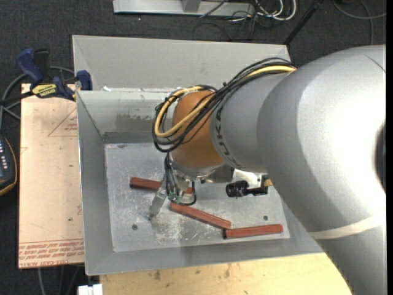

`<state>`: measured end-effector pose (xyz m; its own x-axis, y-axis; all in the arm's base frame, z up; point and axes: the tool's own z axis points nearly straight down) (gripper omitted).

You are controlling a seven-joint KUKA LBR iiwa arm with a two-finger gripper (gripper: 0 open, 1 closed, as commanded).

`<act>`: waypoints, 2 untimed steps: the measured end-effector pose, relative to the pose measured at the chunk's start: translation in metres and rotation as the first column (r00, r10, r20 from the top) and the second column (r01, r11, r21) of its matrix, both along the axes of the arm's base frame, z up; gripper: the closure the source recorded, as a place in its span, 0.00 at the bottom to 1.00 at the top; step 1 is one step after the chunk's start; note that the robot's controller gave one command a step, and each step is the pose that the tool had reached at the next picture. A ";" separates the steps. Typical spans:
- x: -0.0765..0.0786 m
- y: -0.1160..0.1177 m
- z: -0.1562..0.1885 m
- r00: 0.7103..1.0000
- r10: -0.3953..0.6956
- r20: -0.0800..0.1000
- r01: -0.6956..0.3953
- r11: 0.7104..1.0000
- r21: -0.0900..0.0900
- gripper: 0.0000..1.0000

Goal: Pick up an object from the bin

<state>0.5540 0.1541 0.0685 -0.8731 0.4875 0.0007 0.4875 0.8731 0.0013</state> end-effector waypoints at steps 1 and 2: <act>0.000 0.000 0.000 1.000 0.001 0.001 -0.001 1.000 0.000 0.00; 0.001 0.000 0.001 1.000 0.000 0.002 0.000 1.000 0.001 1.00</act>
Offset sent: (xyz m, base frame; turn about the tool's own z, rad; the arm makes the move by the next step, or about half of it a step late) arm 0.0000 0.0000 0.0000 0.0000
